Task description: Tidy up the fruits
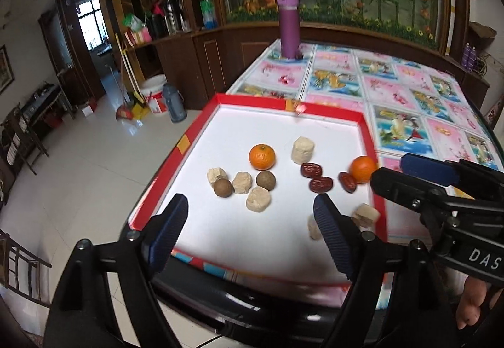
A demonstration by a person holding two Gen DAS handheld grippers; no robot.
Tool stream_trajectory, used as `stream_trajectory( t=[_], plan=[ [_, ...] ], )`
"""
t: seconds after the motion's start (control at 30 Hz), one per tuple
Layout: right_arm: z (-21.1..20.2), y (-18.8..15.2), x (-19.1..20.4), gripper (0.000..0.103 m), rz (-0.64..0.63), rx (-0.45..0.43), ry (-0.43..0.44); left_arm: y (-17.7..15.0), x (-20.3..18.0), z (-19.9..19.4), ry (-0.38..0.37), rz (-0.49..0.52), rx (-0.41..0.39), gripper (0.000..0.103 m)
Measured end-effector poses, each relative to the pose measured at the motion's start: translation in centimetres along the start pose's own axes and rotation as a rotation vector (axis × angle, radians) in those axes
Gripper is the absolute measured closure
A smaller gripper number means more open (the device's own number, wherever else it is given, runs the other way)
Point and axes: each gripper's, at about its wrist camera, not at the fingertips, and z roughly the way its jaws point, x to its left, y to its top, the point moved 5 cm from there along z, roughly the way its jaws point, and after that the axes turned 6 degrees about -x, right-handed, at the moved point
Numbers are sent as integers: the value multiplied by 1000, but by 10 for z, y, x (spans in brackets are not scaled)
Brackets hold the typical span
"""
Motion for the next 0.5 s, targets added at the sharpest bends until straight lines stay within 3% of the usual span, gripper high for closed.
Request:
stream_trajectory(
  t=[0.07,0.13,0.23,0.43,0.5],
  plan=[
    [-15,-2,3,44,-12,-28,-13,1,0,-14,4,-9,-29,19],
    [-27,-5,6,43,-17,-47,-24,3,3,-32,5,-34,-57,8],
    [-44,-11,12,43,-32,-68,-40,5,6,-56,14,-55,-114,2],
    [-80,-15,20,42,-35,-146,-66,6,6,-99,18,-45,-192,0],
    [-94,-18,21,34,-34,-184,-80,6,6,-110,31,-38,-213,0]
  ],
)
